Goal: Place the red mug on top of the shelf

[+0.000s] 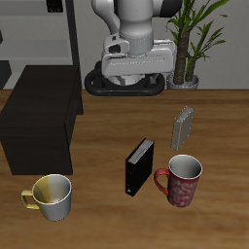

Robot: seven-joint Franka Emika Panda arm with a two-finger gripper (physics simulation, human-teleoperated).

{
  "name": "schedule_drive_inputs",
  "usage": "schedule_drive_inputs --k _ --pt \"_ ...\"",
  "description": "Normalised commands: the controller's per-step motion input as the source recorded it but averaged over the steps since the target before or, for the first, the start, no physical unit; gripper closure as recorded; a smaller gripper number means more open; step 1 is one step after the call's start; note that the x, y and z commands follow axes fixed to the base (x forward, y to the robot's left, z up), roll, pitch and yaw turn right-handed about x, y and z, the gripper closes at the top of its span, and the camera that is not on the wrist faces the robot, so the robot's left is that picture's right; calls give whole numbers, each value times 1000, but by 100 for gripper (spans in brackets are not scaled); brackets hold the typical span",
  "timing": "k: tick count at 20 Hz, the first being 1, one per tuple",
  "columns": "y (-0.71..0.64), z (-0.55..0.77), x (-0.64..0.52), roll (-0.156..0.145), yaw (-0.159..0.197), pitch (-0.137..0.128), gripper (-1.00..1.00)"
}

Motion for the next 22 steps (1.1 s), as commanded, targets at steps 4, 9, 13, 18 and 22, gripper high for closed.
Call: schedule_drive_inputs --k 4,9,13,18,22 --pt "278 62 198 -36 -39 4 -100" --pt "394 119 155 1 -5 -39 -100" --pt "389 118 237 -5 -25 -23 -100" --pt "348 105 287 13 37 -73 -100" --pt "217 -114 381 -2 23 37 -100"
